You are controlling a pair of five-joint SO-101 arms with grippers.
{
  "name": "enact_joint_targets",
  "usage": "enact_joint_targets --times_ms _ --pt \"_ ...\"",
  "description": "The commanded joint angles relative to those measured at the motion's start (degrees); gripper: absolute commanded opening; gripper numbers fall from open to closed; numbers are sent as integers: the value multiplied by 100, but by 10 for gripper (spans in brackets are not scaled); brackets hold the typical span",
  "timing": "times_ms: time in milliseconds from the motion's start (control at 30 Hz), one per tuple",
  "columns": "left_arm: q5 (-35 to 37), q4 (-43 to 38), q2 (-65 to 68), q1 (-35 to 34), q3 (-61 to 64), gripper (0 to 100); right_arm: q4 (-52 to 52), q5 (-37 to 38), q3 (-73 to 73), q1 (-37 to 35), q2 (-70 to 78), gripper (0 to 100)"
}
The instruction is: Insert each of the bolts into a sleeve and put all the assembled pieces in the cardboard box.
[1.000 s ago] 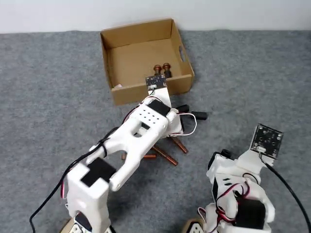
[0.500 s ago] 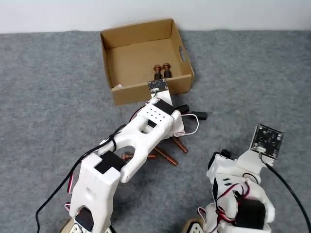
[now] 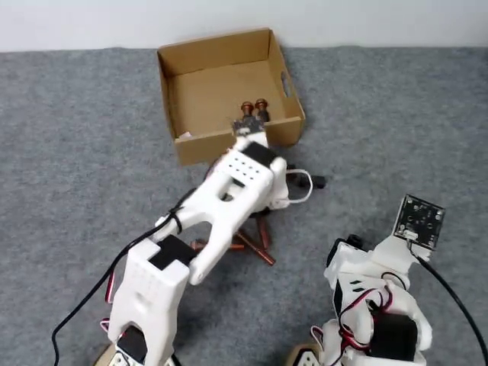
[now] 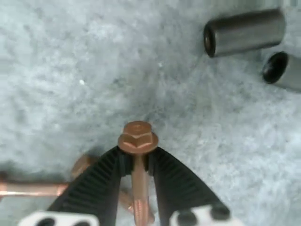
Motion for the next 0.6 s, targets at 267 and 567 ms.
enact_joint_targets --times_ms 267,567 --pt "-1020 378 -2488 -185 92 4 4 26 -396 -277 40 8" --pt "-1723 -158 -4765 -211 1631 4 -31 44 -563 -875 22 8"
